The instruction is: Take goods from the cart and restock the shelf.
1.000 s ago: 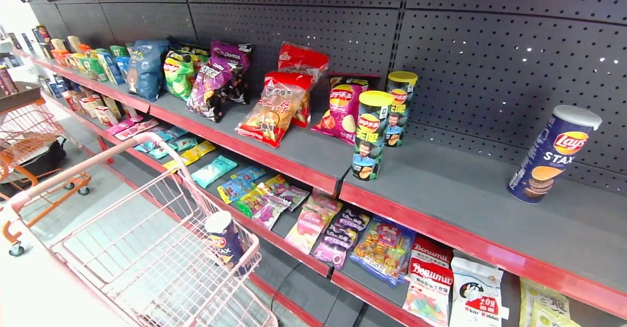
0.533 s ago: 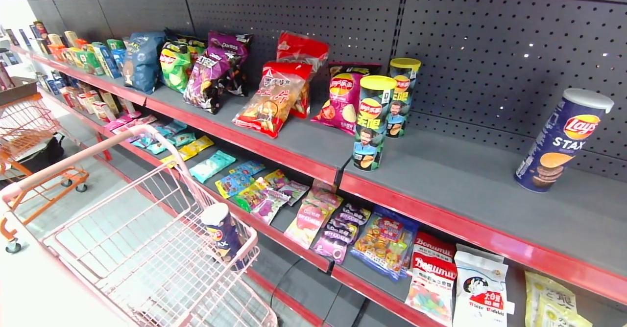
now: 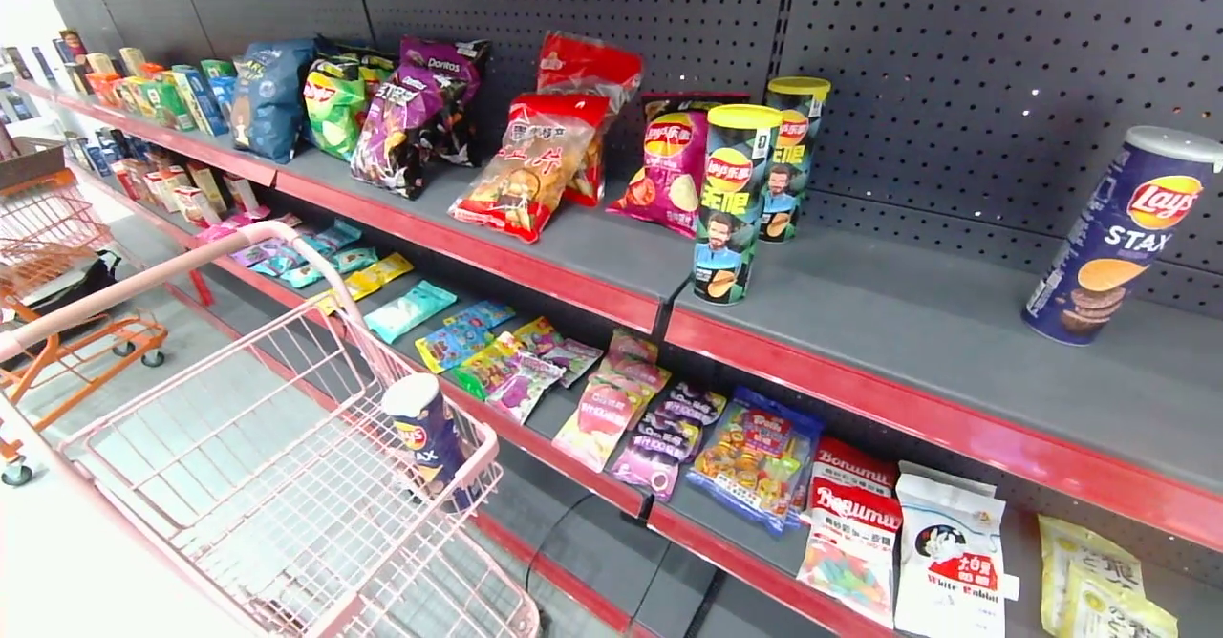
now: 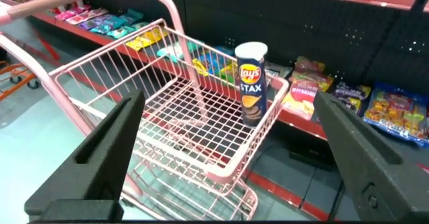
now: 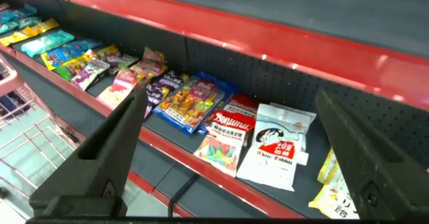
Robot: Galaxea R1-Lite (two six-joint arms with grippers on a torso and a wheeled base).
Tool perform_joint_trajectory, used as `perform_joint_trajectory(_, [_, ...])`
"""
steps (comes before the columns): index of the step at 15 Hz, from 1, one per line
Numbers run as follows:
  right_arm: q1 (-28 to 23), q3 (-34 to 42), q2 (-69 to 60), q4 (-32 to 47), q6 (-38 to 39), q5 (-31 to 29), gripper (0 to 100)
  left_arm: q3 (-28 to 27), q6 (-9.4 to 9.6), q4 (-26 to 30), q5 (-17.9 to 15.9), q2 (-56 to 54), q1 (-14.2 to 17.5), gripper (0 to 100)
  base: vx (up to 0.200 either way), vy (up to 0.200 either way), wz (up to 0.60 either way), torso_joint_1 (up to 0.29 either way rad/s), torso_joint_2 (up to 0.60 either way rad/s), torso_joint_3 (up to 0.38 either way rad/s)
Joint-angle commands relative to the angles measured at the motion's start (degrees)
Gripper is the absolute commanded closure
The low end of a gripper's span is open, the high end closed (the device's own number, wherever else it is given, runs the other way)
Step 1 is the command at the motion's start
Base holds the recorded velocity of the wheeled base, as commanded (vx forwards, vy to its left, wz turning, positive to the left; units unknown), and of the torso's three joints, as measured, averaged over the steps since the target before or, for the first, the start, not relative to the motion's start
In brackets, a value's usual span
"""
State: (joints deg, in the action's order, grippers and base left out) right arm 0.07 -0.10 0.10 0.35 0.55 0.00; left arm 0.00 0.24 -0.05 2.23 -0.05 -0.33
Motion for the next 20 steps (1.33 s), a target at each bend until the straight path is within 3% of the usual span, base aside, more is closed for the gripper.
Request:
perform_joint_trajectory(1, [0.0,0.0,0.0,0.0,0.0,0.0,0,0.0,0.02,0.0,0.0,0.0,0.0,0,0.000,0.000,0.00,-0.154,0.40,0.237])
perform_joint_trajectory(7, [0.0,0.0,0.0,0.0,-0.3,0.0,0,0.0,0.11,0.0,-0.1,0.0,0.0,0,0.000,0.000,0.00,-0.185,0.49,0.302])
perform_joint_trajectory(14, [0.0,0.0,0.0,0.1,-0.1,-0.1,0,-1.1,-0.16,-0.8,-0.3,0.0,0.0,0,0.000,0.000,0.00,-0.018,0.05,0.035])
perform_joint_trajectory(15, [0.0,0.0,0.0,0.0,0.0,-0.1,0,-10.7,-2.97,-3.0,-2.1,6.9,-2.2,0,0.000,0.000,0.00,0.000,0.00,0.000])
perform_joint_trajectory(16, [0.0,0.0,-0.1,0.0,0.2,-0.1,0,-18.6,-7.19,-3.4,-1.7,15.3,-4.5,0,0.000,0.000,0.00,0.000,0.00,0.000])
perform_joint_trajectory(17, [0.0,0.0,0.0,0.0,0.8,-0.2,0,-31.6,-10.97,-3.5,-0.4,27.5,-5.5,0,0.000,0.000,0.00,0.000,0.00,0.000])
perform_joint_trajectory(18, [0.0,0.0,0.0,0.0,0.8,-0.2,0,-36.7,-10.88,-3.7,0.1,34.4,-5.2,0,0.000,0.000,0.00,0.000,0.00,0.000])
perform_joint_trajectory(19, [0.0,0.0,0.0,0.0,0.8,-0.2,0,-37.9,-10.09,-3.6,0.5,37.9,-4.4,0,0.000,0.000,0.00,0.000,0.00,0.000])
perform_joint_trajectory(20, [0.0,0.0,0.0,0.0,1.2,-0.2,0,-36.5,-6.48,-3.7,1.8,44.5,-0.7,0,0.000,0.000,0.00,0.000,0.00,0.000])
